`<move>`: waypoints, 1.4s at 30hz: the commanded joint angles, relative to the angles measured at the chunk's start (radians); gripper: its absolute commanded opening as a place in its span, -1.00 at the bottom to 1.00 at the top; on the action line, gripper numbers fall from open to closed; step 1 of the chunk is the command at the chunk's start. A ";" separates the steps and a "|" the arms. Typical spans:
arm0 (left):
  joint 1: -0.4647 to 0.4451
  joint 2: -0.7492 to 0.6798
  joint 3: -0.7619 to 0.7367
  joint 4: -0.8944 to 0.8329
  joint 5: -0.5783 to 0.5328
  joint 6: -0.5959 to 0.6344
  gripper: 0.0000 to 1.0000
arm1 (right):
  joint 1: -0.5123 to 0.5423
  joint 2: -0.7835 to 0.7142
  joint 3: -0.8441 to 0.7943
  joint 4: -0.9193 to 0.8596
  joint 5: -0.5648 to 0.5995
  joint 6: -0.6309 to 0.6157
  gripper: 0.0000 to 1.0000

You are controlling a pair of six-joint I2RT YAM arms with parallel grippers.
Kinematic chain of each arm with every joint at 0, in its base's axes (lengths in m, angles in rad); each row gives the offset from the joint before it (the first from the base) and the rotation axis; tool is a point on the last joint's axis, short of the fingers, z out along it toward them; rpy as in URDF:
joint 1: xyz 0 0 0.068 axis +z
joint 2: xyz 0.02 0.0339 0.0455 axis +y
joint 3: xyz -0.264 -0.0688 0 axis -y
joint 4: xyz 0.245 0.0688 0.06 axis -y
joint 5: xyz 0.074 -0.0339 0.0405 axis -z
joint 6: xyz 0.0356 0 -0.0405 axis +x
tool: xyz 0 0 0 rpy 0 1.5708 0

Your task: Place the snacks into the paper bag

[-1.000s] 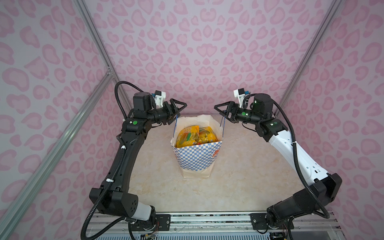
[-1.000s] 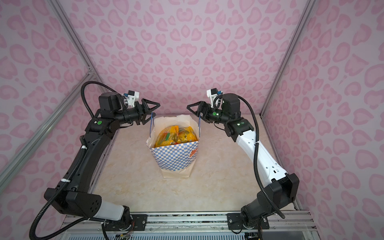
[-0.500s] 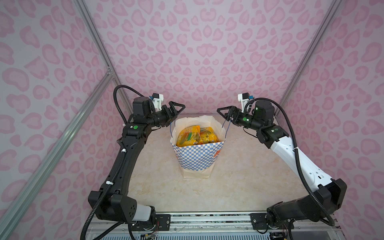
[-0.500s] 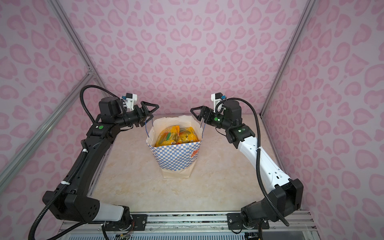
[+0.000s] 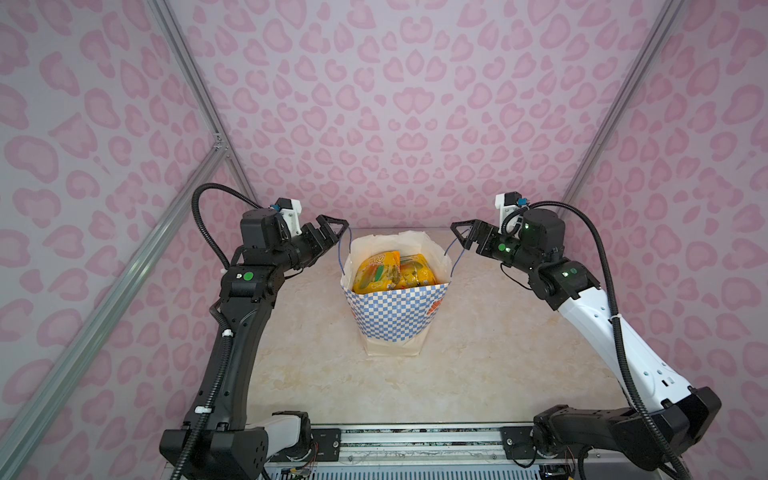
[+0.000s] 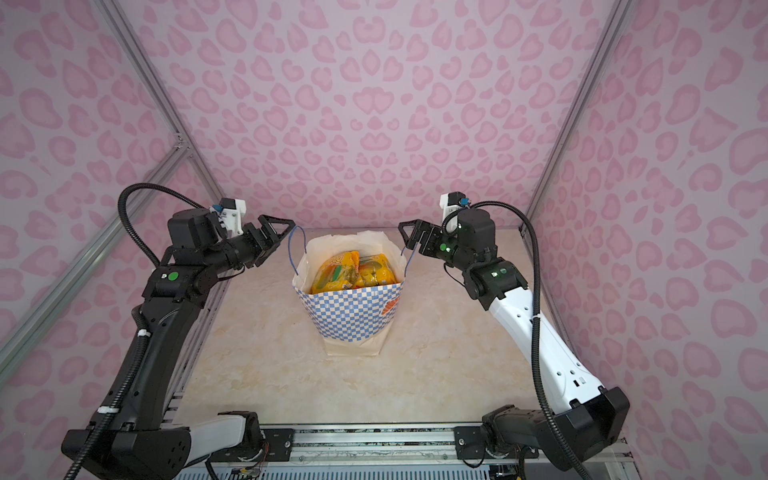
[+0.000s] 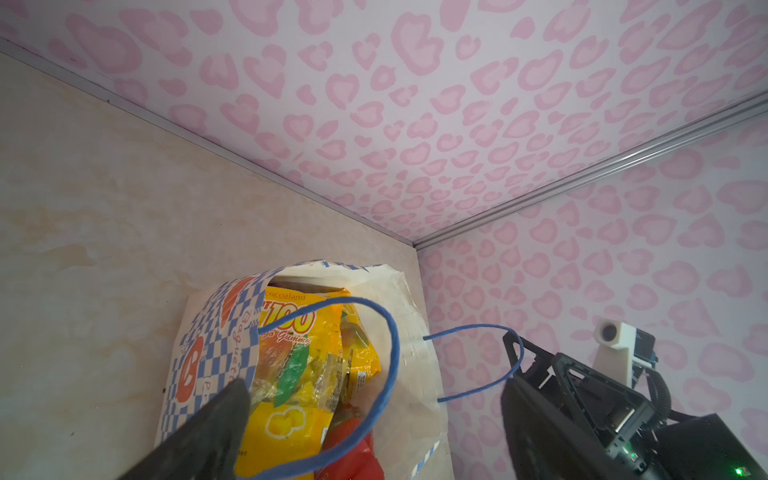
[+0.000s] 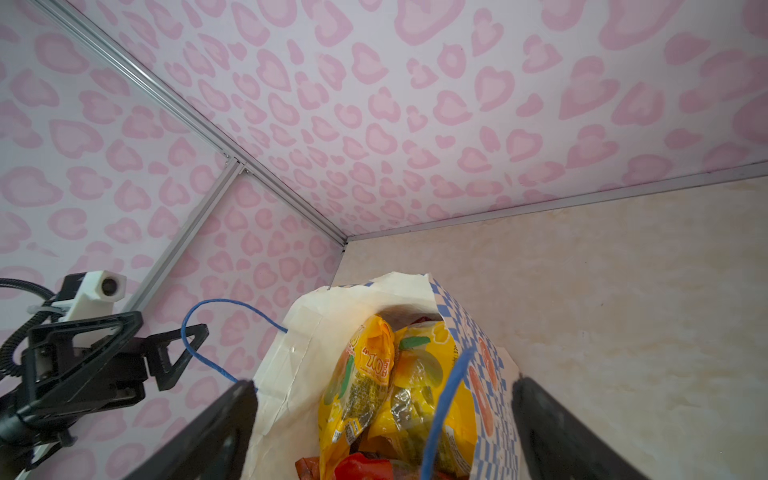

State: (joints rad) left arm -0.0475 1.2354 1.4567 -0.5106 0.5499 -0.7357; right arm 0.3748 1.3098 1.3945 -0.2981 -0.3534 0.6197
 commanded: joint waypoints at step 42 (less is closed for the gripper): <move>-0.039 0.004 -1.273 1.529 -1.110 0.594 0.95 | -0.293 0.032 -0.904 0.842 0.578 -0.456 0.99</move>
State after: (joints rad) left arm -0.0860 1.2034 0.1898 0.7353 -0.6353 -0.2317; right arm 0.0830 1.3235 0.4652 0.5732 0.2955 0.2024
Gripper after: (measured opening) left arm 0.974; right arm 0.996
